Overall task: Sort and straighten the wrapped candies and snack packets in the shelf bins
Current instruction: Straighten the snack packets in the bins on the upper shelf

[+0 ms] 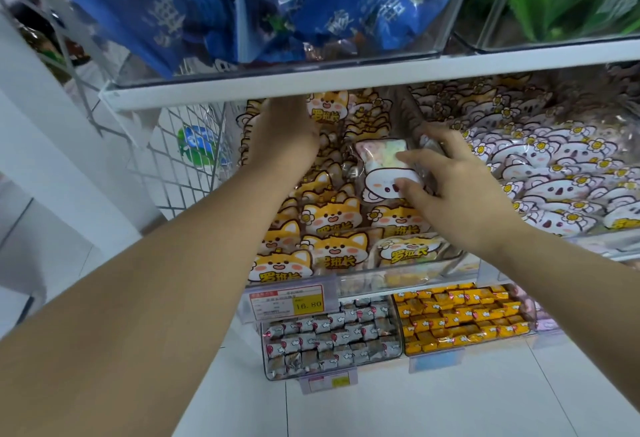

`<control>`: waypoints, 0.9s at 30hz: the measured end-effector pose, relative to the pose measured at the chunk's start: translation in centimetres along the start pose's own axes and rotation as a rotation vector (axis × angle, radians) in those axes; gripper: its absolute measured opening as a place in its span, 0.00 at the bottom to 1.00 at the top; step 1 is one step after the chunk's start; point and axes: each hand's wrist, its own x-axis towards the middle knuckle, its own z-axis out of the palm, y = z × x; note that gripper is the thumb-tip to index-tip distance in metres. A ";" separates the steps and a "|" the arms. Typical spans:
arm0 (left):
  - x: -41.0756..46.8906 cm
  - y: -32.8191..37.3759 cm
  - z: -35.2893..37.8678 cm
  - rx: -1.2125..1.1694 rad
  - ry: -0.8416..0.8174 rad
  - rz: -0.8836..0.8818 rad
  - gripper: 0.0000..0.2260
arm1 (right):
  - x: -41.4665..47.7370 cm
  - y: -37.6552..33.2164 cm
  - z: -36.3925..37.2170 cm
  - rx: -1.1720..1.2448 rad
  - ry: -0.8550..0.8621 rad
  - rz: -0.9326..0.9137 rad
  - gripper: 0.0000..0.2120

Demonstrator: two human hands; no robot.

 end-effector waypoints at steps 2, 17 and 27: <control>0.9 0.2 0.5 0.009 -0.064 -0.075 0.08 | 0.0 0.0 0.0 0.002 0.005 -0.001 0.18; 0.5 -1.2 0.1 0.171 -0.017 -0.090 0.14 | 0.0 0.2 0.0 -0.012 0.004 -0.013 0.19; 0.7 -0.6 1.2 0.194 -0.304 -0.009 0.13 | 0.0 0.1 0.0 0.006 0.021 -0.017 0.18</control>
